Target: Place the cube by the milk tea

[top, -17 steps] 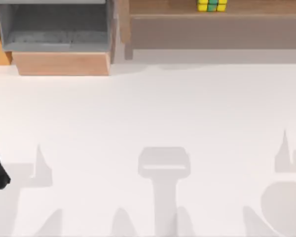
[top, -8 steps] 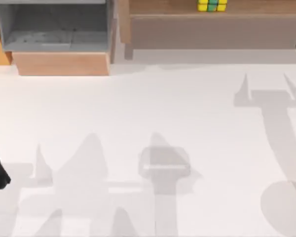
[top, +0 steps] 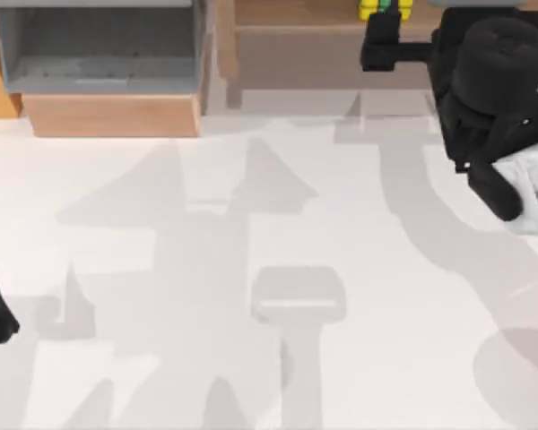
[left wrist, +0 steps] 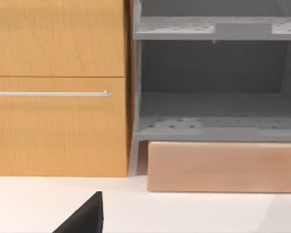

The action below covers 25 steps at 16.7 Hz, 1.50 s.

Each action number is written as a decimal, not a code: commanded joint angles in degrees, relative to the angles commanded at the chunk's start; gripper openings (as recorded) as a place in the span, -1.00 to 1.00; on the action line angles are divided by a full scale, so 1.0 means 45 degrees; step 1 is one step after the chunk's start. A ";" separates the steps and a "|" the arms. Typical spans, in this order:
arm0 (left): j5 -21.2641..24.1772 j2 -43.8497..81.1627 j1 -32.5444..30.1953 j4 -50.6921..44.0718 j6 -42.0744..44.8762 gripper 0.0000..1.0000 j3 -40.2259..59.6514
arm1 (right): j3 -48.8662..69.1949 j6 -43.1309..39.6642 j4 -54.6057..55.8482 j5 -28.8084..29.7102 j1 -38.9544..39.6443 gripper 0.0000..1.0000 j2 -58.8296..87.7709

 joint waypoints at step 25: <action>0.0000 0.0000 0.0000 0.0000 0.0000 1.00 0.0000 | 0.4714 0.0019 -0.0058 -0.0057 -0.0087 1.00 0.4607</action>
